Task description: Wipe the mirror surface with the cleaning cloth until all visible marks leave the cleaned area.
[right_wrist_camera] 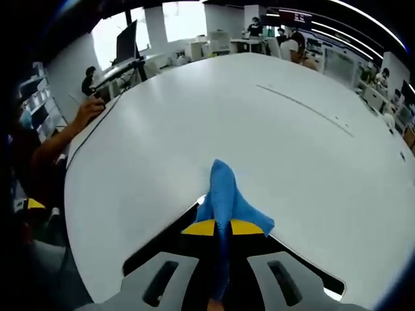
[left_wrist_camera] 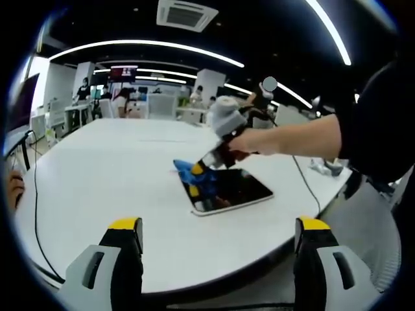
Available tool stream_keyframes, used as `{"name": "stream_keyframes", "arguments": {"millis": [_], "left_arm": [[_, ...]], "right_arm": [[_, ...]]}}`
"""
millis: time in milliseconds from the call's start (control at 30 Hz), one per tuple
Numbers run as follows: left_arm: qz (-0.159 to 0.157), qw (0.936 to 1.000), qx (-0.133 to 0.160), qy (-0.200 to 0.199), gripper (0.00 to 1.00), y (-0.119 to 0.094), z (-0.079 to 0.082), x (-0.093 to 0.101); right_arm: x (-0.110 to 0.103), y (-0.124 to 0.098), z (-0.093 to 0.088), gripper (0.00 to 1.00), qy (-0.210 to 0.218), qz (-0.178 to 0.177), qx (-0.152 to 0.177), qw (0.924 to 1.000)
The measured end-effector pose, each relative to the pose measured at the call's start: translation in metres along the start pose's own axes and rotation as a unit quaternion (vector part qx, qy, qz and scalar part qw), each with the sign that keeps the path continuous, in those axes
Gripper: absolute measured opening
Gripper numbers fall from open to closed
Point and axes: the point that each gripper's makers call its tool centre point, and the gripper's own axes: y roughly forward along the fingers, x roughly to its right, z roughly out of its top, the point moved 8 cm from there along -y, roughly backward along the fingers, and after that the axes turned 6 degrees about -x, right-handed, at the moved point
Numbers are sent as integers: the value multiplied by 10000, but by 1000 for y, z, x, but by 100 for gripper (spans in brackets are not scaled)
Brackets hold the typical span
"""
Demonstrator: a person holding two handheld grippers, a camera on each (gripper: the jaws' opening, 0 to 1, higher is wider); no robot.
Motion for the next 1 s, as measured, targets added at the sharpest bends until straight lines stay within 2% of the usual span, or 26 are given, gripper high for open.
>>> {"name": "stream_keyframes", "arguments": {"millis": [433,500,1000], "left_arm": [[-17,10000,-1,4,98,0,0,0],[-22,10000,3,3,98,0,0,0],[-32,10000,-1,4,98,0,0,0]], "right_arm": [[-12,5,8,1,-254,13,-31,9997],[-7,8,10,1,-252,22,-36,9997],[-15,5,6,0,-336,143,-27,9993]]}}
